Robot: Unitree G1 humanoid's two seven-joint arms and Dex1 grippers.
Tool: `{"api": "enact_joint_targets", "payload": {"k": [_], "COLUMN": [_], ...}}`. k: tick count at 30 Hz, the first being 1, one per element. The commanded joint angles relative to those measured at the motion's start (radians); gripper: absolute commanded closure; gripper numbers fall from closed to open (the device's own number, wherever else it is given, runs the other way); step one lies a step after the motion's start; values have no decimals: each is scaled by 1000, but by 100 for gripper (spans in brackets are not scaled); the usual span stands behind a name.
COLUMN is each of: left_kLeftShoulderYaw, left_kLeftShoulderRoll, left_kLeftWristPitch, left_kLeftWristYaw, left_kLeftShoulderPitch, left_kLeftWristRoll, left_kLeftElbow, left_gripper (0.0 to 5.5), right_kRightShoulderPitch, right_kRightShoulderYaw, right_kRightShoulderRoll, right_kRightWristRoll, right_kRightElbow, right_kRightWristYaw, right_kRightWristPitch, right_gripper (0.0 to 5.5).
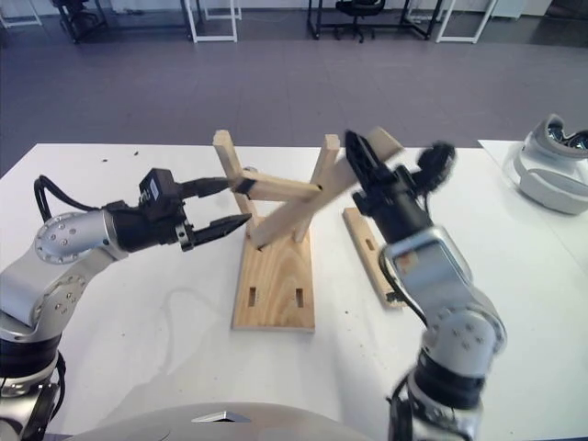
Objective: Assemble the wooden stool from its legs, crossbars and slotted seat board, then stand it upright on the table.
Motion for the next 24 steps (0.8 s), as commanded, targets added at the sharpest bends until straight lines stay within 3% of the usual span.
{"api": "enact_joint_targets", "payload": {"k": [1,6,19,24], "left_kLeftShoulderYaw": [-17,-53,-32,-30], "left_kLeftShoulderRoll": [24,7,-12,-13], "left_kLeftWristPitch": [-40,-98,-101,-101], "left_kLeftWristYaw": [17,53,79,81], "left_kLeftShoulderPitch": [96,145,145,136], "left_kLeftWristRoll": [77,180,214,219], "left_kLeftElbow": [14,73,94,101], "left_gripper": [174,115,114,114], "right_kRightShoulderPitch": [215,337,335,355], "right_kRightShoulderYaw": [-58,-19,-21,17], "right_kRightShoulderRoll": [-25,-25,-92,-96], "right_kRightWristRoll": [20,-47,-222,-125], "right_kRightElbow": [-27,18,50,11], "right_kRightWristYaw": [45,84,89,98], "right_kRightWristPitch": [-30,-49,-122,-102], "right_gripper": [447,447,447,447]}}
